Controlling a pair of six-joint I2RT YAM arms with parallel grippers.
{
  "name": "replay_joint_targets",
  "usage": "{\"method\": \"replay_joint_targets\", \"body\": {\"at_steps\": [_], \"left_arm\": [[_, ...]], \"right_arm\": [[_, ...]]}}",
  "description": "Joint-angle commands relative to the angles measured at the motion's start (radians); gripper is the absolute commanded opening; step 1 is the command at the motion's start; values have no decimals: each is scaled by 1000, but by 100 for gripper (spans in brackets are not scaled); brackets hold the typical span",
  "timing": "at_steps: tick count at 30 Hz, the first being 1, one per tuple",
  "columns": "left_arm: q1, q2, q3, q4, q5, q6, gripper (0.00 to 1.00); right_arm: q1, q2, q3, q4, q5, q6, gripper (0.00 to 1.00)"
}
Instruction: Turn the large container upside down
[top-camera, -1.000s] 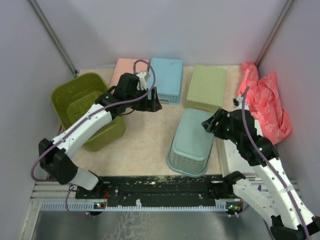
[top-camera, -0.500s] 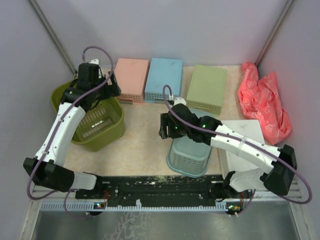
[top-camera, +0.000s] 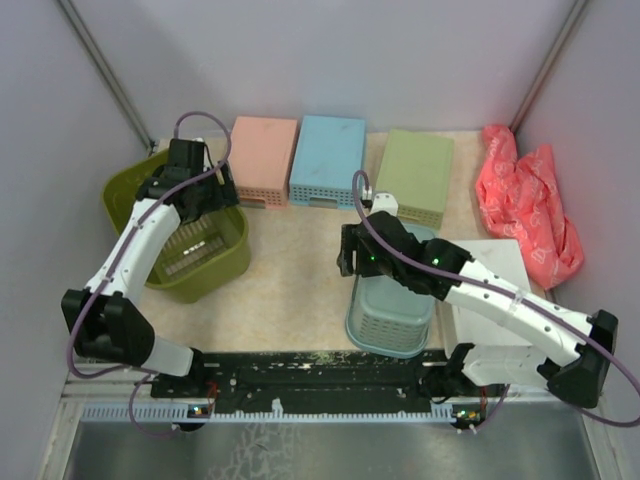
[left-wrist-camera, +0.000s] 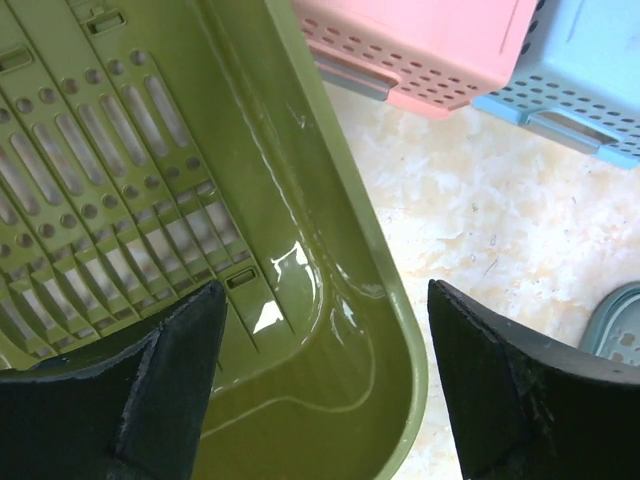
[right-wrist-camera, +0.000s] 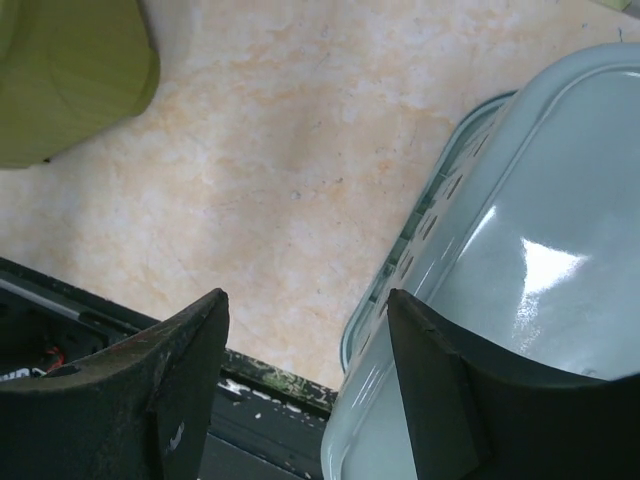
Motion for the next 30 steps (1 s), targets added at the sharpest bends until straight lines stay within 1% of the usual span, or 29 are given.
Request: {"method": "replay_joint_targets", "body": {"at_steps": [1,5,8,10,16,19,20,23,25,26,30], "left_arm": [[-9,-1,2,98,15,-6,86],[-20,73,15,118,-34,-12,84],[-21,128,28,125,-86,-18,80],[-21,151,40,117,-120,-20,71],[-21,164,39,94,-127,-21,38],[-21,128,25,82,-140,-22,24],[-21,111,20,78,-146,-20,20],[-21,45,20,51,-170,-18,13],[-21,-9,28,23,-191,-14,2],[-21,-39,32,9,-207,-14,0],[-21,-164,49,-8,-278,1,0]], "right_arm": [[3,-72,-16,96,28,-9,65],[3,-68,-14,92,31,-10,65],[4,-63,-19,81,27,1,65],[3,-69,-29,79,22,14,65],[4,-111,-67,88,24,35,65],[3,-117,-60,74,43,36,66],[3,-117,-57,70,48,34,66],[3,-122,-57,66,57,31,66],[3,-126,-60,65,61,32,66],[3,-125,-60,67,61,32,66],[3,-123,-68,77,56,32,66]]}}
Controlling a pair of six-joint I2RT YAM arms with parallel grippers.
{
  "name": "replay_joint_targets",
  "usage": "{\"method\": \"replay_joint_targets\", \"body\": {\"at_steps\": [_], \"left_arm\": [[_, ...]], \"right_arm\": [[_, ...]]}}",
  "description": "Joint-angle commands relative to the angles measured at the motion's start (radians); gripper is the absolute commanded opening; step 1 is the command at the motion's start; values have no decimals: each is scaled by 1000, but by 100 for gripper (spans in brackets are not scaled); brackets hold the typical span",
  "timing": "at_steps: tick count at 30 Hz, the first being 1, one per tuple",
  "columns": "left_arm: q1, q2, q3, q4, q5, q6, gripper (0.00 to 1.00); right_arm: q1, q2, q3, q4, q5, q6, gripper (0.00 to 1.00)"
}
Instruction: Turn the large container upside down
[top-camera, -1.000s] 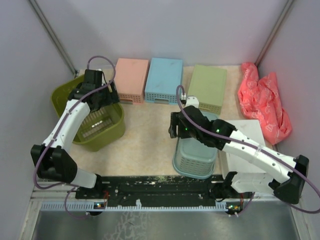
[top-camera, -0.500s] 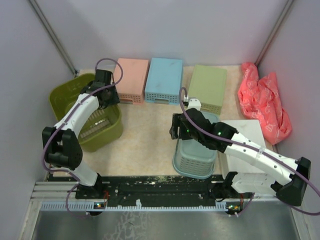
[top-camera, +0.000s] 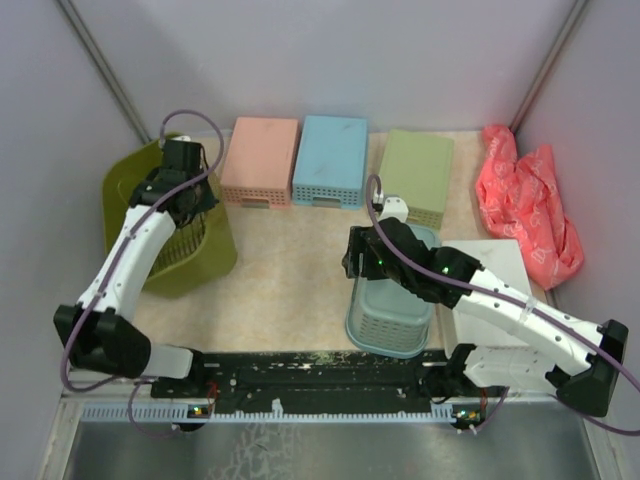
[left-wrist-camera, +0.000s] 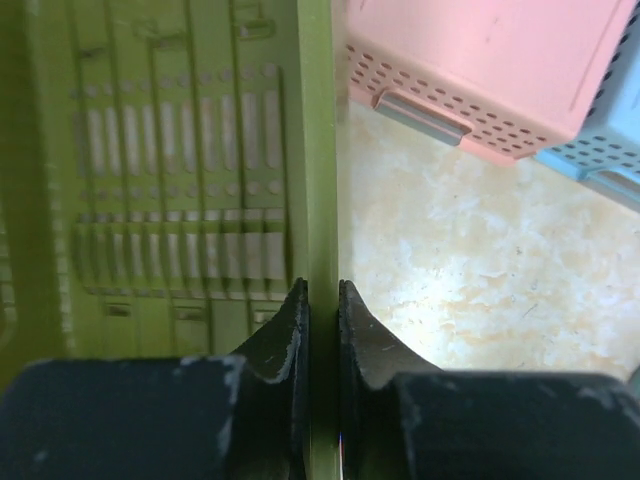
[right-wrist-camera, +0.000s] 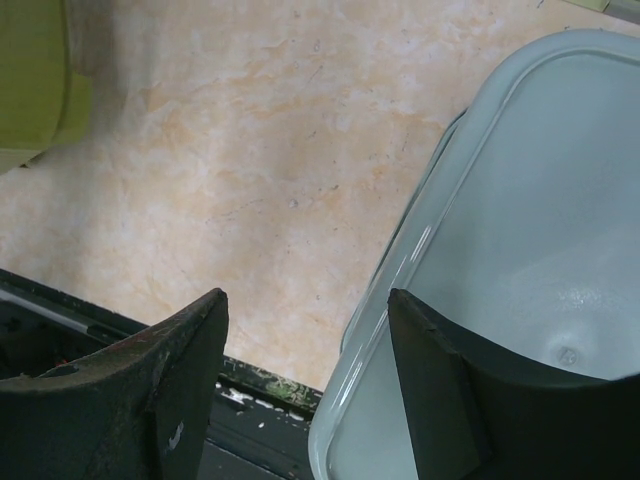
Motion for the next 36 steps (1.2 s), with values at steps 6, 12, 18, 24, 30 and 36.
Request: {"method": "replay_joint_targets", "body": {"at_steps": [6,12,18,24,30,36], "left_arm": [[-4,-212,145,-6,30,67,0],[-6,-269,163,49,485,56,0],[-6,-325,135,87,875,-13,0],[-6,-407,-37,284,1116,-235,0],[-5,-480,-155,371,1172,-428,0],[-5,-532,-250,410,1227,-586,0]], "right_arm": [[3,-19,15,38,30,2,66],[3,-52,41,-10,144,7,66],[2,-128,55,-68,313,24,66],[2,-229,27,-44,441,28,66],[1,-264,33,-18,480,-7,66],[2,-254,26,-8,462,-28,66]]}}
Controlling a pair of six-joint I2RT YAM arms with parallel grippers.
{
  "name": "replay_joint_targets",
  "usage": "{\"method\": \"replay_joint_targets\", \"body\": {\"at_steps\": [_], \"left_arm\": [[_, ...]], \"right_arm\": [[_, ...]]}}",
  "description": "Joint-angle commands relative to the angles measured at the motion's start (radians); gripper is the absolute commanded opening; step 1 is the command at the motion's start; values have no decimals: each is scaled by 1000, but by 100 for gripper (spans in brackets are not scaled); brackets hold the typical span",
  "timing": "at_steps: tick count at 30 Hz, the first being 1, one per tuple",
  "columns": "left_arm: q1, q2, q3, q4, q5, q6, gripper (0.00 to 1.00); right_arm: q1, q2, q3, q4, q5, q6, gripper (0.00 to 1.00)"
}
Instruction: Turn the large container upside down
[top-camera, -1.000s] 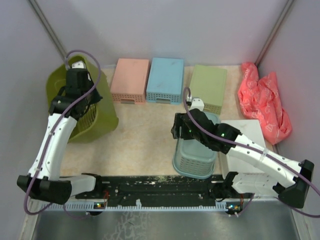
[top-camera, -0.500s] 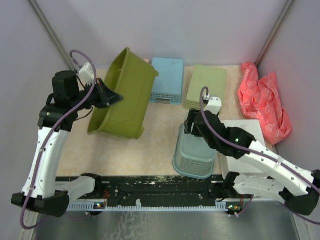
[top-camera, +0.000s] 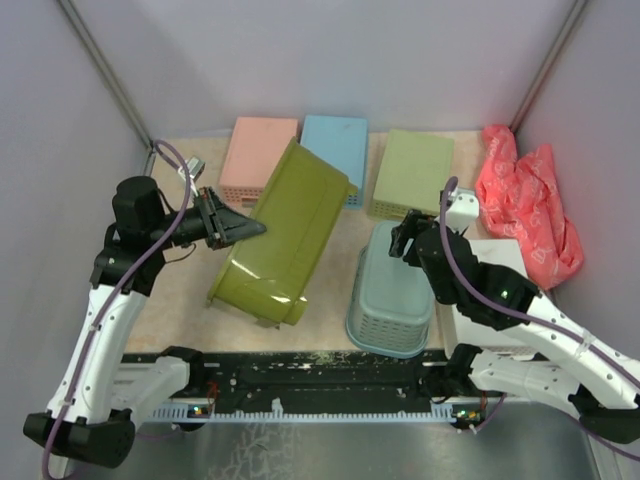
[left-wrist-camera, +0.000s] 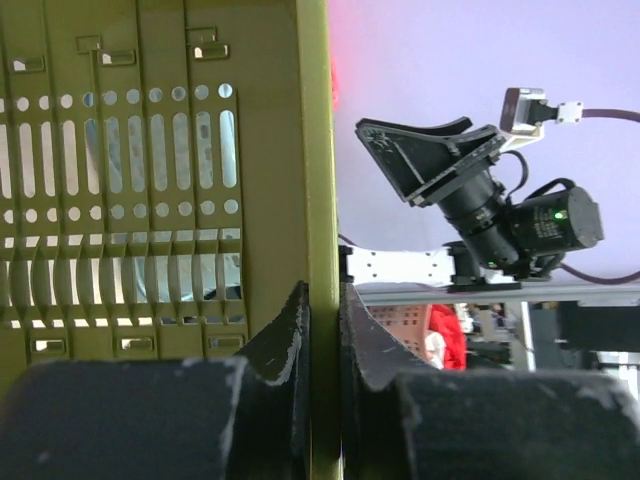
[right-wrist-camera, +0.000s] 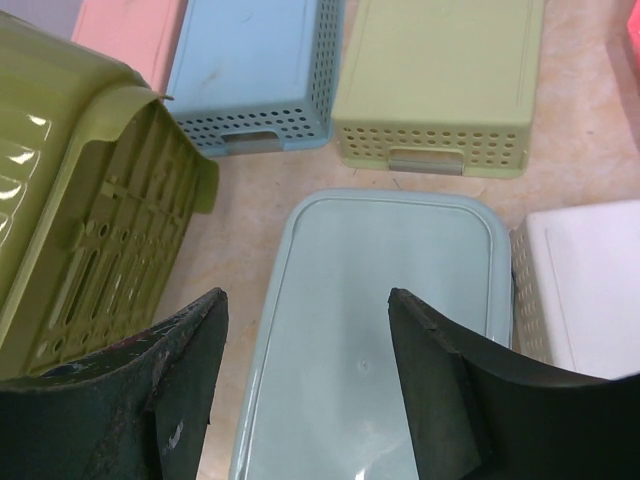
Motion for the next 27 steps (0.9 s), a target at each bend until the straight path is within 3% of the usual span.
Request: {"method": "replay_joint_targets", "body": {"at_steps": [1,9,18,19,21,23,27], "left_arm": [[1,-63,-50,180,97,-164,0],[9,-100,-311,542,126,-487,0],[86,-81,-402,402,130,-422,0],[103,-78,-401,360,124,-378,8],[128,-67,-375,236,100,-255,37],[140,-42,-320,80,31,-113,56],[143,0,-187,-122,-103,97,67]], "right_arm": [[2,2,18,45,16,-23,66],[2,-3,-3,77,-24,-49,66],[2,19,3,94,-51,-65,66],[2,21,2,98,-55,-65,66],[2,22,1,106,-65,-64,66],[2,27,-1,118,-87,-64,66],[2,55,-1,158,-161,-54,66]]}}
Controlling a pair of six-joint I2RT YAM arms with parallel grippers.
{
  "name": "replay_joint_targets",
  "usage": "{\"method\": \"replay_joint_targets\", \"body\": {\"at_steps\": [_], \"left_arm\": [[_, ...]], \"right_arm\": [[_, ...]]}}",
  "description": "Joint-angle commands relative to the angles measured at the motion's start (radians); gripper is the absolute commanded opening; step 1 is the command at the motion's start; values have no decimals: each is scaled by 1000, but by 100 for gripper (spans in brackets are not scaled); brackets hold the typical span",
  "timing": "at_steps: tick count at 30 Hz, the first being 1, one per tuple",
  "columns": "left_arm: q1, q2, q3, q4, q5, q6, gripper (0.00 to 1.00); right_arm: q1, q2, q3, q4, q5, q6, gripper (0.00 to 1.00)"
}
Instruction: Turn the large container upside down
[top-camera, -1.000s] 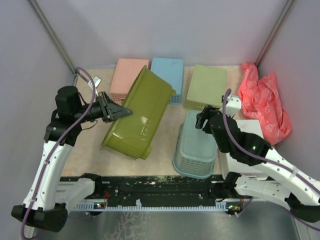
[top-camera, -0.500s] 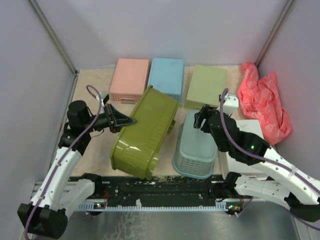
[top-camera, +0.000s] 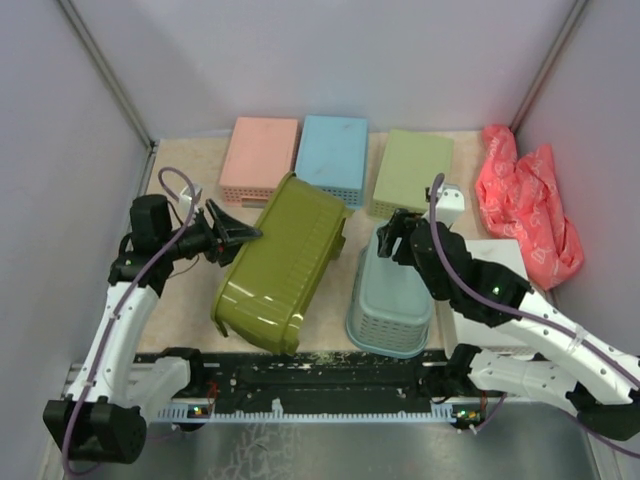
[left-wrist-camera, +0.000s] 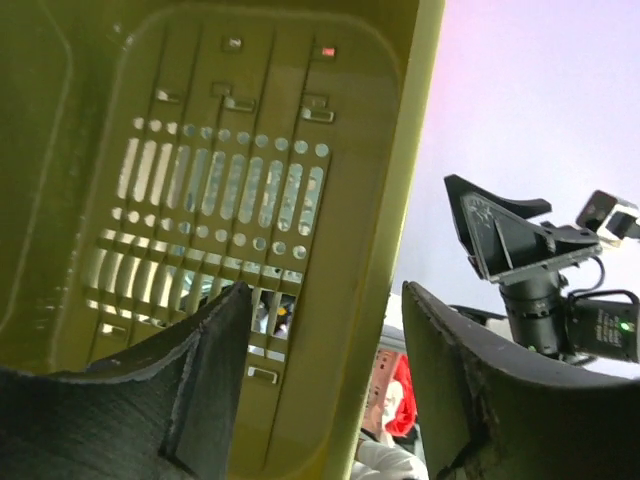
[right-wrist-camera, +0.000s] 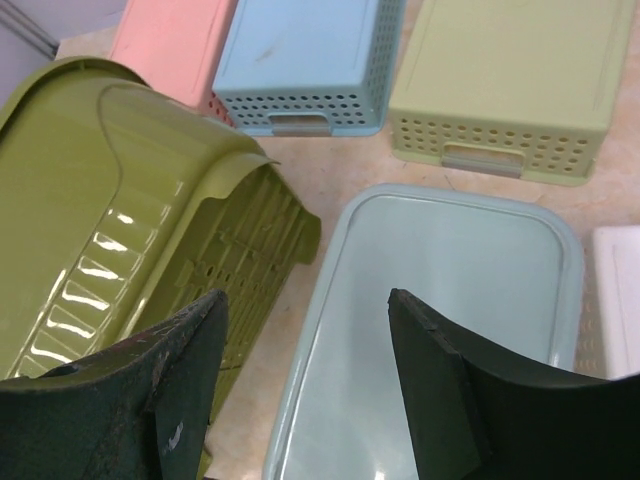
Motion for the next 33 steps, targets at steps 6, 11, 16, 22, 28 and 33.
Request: {"method": "replay_joint_targets", "body": {"at_steps": [6,11,16,22,28,33], "left_arm": [[9,56,297,-368,-219,491,72],[6,56,398,-428,-273,618,71],[-18,49,481,-496,-458,692,70],[-103,37,509,-512,-580,733,69],[-328,85,532,-529,-785,718,65],[-398,99,534,-513,-831,694,59]], "right_arm": [[2,92,-1,214,-291,83,66],[-3,147,-25,325,-391,275,66],[-90,167,-97,433,-563,446,65],[-129,185,-196,589,-708,512,60],[-129,195,-225,658,-751,526,52],[-129,211,-234,710,-788,540,50]]}}
